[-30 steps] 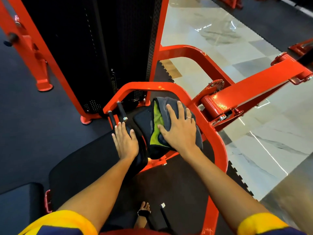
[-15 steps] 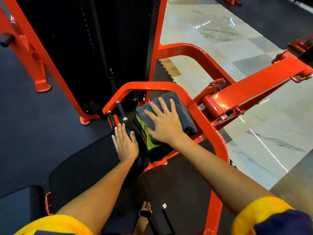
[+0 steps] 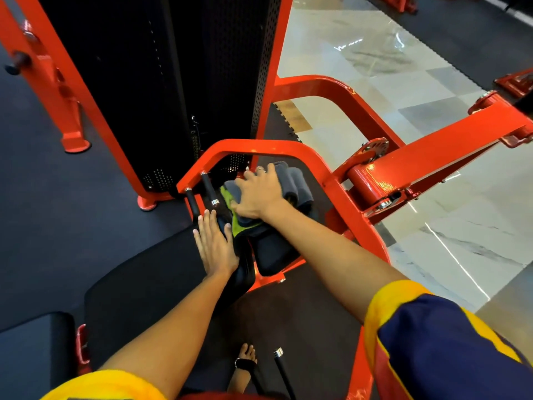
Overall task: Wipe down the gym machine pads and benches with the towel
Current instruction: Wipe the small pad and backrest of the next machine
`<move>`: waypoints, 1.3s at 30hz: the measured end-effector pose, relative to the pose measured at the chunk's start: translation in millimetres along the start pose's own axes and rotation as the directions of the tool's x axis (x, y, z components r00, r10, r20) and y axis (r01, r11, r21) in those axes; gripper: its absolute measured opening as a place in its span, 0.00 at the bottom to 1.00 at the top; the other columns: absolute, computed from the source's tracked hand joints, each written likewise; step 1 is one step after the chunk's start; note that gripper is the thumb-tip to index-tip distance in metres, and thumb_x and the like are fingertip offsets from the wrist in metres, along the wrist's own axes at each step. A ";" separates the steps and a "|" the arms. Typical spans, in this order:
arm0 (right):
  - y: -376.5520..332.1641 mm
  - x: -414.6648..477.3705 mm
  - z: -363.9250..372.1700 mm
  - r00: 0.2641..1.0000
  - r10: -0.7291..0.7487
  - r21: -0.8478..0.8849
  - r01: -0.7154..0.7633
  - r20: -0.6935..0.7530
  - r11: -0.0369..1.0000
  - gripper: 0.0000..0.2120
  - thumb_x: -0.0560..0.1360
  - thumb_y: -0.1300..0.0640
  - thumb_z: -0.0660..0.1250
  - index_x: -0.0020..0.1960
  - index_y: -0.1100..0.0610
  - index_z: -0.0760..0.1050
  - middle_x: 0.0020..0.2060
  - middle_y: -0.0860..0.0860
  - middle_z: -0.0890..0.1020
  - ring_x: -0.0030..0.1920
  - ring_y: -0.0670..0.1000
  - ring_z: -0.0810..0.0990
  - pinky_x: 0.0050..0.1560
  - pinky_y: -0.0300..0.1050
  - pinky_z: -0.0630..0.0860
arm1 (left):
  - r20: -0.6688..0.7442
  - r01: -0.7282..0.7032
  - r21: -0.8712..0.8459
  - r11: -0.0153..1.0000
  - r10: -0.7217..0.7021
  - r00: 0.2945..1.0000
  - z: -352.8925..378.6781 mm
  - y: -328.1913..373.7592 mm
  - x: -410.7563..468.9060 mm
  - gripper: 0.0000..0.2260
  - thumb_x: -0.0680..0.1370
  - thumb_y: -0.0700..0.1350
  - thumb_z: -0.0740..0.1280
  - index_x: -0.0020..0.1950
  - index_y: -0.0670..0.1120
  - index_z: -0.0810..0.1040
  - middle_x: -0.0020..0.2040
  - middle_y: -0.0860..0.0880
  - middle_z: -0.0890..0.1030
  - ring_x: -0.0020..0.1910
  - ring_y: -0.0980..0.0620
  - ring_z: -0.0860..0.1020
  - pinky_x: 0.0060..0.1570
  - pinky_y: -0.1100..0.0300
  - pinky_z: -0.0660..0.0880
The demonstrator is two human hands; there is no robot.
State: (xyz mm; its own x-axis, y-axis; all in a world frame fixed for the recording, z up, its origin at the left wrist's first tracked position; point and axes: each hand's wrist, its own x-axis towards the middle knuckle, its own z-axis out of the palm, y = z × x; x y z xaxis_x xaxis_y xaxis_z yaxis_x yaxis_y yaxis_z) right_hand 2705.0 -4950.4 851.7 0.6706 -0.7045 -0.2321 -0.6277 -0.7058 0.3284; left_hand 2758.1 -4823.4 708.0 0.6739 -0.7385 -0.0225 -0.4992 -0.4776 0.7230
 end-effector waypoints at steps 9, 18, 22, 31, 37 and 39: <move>63.9 -21.2 -3.5 0.998 0.027 0.101 -0.021 -0.063 0.995 0.35 0.75 0.27 0.58 0.74 0.46 0.69 0.70 0.53 0.74 0.71 0.62 0.71 0.69 0.61 0.65 | -0.009 0.016 -0.032 0.999 -0.016 1.000 -0.9 5.2 -1.2 0.24 0.87 0.48 0.53 0.83 0.43 0.57 0.83 0.48 0.55 0.83 0.52 0.47 0.81 0.52 0.40; -12.1 -3.9 6.0 1.000 -0.013 0.026 0.014 -0.010 1.000 0.35 0.77 0.30 0.56 0.76 0.49 0.68 0.73 0.55 0.73 0.75 0.63 0.66 0.77 0.64 0.51 | -0.020 -0.007 -0.062 0.998 0.006 1.000 0.9 -3.2 0.8 0.22 0.87 0.43 0.51 0.82 0.44 0.57 0.83 0.48 0.55 0.83 0.52 0.47 0.81 0.53 0.39; -18.2 -61.3 35.1 0.983 0.007 0.164 0.023 -0.182 0.986 0.40 0.74 0.34 0.65 0.80 0.54 0.66 0.80 0.58 0.64 0.81 0.66 0.53 0.79 0.65 0.40 | -0.009 0.027 -0.087 0.996 -0.027 1.000 -1.5 1.6 -0.3 0.24 0.86 0.40 0.51 0.83 0.44 0.54 0.84 0.50 0.53 0.83 0.54 0.46 0.80 0.54 0.37; -45.0 -16.7 20.9 1.000 0.028 0.063 -0.027 -0.009 0.998 0.42 0.74 0.31 0.67 0.80 0.54 0.62 0.79 0.56 0.64 0.82 0.65 0.51 0.78 0.67 0.35 | -0.005 0.001 -0.104 0.995 -0.001 1.000 -1.1 -1.7 0.5 0.24 0.87 0.42 0.51 0.83 0.42 0.52 0.84 0.49 0.52 0.83 0.54 0.46 0.80 0.55 0.36; -38.3 -49.0 40.5 0.984 0.015 0.161 0.014 -0.178 0.987 0.36 0.74 0.41 0.71 0.78 0.54 0.68 0.79 0.58 0.66 0.81 0.66 0.55 0.79 0.65 0.39 | 0.006 0.003 -0.127 0.992 -0.002 1.000 -3.1 -3.5 -0.1 0.25 0.86 0.41 0.51 0.83 0.42 0.51 0.84 0.48 0.52 0.83 0.55 0.45 0.79 0.56 0.35; -37.6 -90.2 60.6 0.957 0.052 0.244 0.020 -0.285 0.970 0.37 0.69 0.50 0.73 0.77 0.55 0.70 0.79 0.59 0.66 0.81 0.66 0.56 0.80 0.66 0.43 | 0.023 -0.026 -0.115 0.993 0.029 0.999 -3.9 -5.0 -3.0 0.26 0.86 0.40 0.52 0.84 0.44 0.50 0.84 0.49 0.50 0.82 0.55 0.44 0.79 0.57 0.34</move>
State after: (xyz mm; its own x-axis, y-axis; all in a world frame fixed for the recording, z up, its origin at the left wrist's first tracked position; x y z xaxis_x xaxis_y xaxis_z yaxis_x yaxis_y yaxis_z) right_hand 2644.2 -4864.9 804.8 0.7218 -0.6898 0.0558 -0.6917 -0.7165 0.0908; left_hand 2760.7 -4817.0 707.2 0.6465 -0.7627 -0.0176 -0.4506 -0.4004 0.7979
